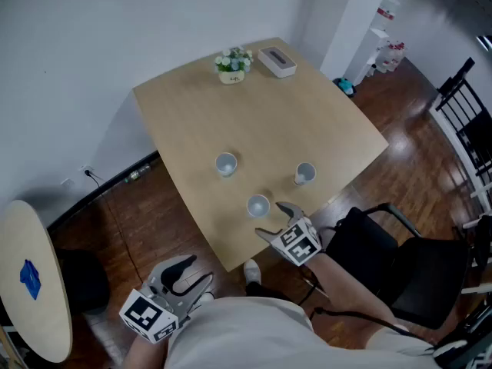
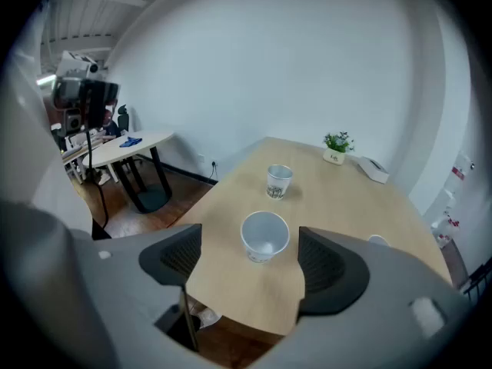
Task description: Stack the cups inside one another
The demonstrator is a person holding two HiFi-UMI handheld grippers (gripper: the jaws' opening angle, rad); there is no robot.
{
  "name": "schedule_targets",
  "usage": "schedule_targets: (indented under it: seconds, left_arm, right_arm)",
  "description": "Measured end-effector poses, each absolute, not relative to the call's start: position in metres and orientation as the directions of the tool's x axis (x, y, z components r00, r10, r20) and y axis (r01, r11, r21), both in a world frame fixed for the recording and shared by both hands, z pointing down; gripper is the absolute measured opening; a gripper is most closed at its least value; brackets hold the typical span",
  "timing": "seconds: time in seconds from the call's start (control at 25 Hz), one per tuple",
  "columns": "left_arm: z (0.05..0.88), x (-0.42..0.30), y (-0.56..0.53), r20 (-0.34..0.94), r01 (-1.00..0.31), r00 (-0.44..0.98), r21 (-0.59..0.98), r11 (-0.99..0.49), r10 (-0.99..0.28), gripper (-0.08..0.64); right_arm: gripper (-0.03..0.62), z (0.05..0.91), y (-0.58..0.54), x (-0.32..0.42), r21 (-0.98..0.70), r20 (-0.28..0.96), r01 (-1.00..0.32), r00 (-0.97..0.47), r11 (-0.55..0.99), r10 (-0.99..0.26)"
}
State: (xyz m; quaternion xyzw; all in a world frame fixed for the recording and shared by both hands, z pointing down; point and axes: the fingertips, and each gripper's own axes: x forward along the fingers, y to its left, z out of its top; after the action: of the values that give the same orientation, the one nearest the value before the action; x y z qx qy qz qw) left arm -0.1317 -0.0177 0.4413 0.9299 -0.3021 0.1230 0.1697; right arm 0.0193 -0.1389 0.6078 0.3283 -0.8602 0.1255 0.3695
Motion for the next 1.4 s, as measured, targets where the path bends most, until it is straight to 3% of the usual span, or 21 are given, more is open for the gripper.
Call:
schedule_targets:
  seconds: [0.32,0.52,0.76,1.0,1.4]
  left_arm:
    - [0.435,-0.104,-0.057,0.335,-0.663,0.739,0.211,-0.718,-0.584,0.201]
    - [0.439,-0.095,-0.067,0.355,-0.692,0.713,0.214,-0.69,-0.605,0.201]
    - [0.437,-0.075,-0.084,0.344,-0.684,0.72,0.207,-0.699,-0.602,0.201]
    - [0.437,-0.049,-0.099,0.322,-0.657,0.746,0.214,-0.723,-0.583,0.201]
    - [0.44,-0.031,-0.107,0.319,-0.649,0.753,0.22,-0.729,-0.575,0.201]
  right_arm:
    - [0.393,0.677,-0.191,0.017,0.023,0.783,-0.539,-0.514,0.842,-0.35]
    - [0.373,0.67,-0.197,0.015,0.013,0.757,-0.508,-0.557,0.861,-0.34]
    - [0.37,0.602,-0.218,0.053,-0.008,0.685,-0.57,-0.601,0.821,-0.411]
    - [0.37,0.562,-0.257,0.13,0.059,0.663,-0.667,-0.531,0.743,-0.528]
    - [0.37,0.58,-0.299,0.212,0.073,0.69,-0.767,-0.422,0.637,-0.587]
